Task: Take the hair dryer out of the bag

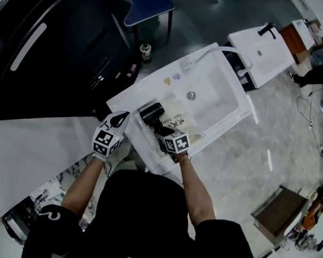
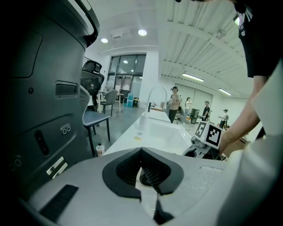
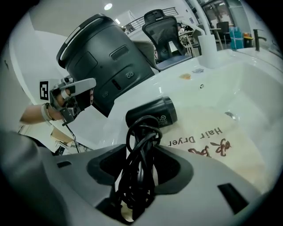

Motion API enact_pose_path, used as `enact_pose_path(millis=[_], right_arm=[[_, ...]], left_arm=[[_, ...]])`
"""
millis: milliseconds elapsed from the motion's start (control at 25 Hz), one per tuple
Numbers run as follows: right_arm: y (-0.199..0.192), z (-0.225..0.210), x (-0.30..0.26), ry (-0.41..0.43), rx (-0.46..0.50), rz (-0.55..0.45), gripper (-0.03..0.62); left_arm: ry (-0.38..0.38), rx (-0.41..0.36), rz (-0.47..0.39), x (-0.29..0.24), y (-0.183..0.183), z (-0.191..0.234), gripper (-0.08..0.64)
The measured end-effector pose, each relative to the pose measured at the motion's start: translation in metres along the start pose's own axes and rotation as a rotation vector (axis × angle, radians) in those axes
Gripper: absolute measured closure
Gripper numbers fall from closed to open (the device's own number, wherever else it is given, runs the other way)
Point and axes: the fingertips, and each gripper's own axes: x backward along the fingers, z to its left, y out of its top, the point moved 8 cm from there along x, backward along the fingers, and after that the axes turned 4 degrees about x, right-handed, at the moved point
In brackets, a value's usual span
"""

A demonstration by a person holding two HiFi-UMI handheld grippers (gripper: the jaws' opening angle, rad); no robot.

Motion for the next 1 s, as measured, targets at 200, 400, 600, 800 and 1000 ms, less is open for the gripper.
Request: enact_pose_path(millis=[200, 400, 600, 800, 1000], right_arm=[[-0.002, 0.001, 0.003, -0.007, 0.025, 0.027, 0.348], [0.005, -0.002, 0.033, -0.017, 0.026, -0.031, 0.336], [0.016, -0.004, 0.081, -0.049, 0.074, -0.149, 0.37], [0.017, -0.008, 0.136, -0.106, 0.125, -0.25, 0.439], [0.005, -0.01, 0.185, -0.178, 0.168, -0.325, 0.505]], left_arm=[[0.009, -0.003, -0.001, -0.002, 0.002, -0.009, 0.561], [0.021, -0.013, -0.017, -0.003, 0.009, -0.027, 0.561], [0.027, -0.015, -0.047, -0.001, 0.015, -0.054, 0.561], [0.025, -0.021, -0.088, 0.0, 0.024, -0.091, 0.561], [0.006, -0.05, -0.124, 0.0, 0.031, -0.132, 0.561]])
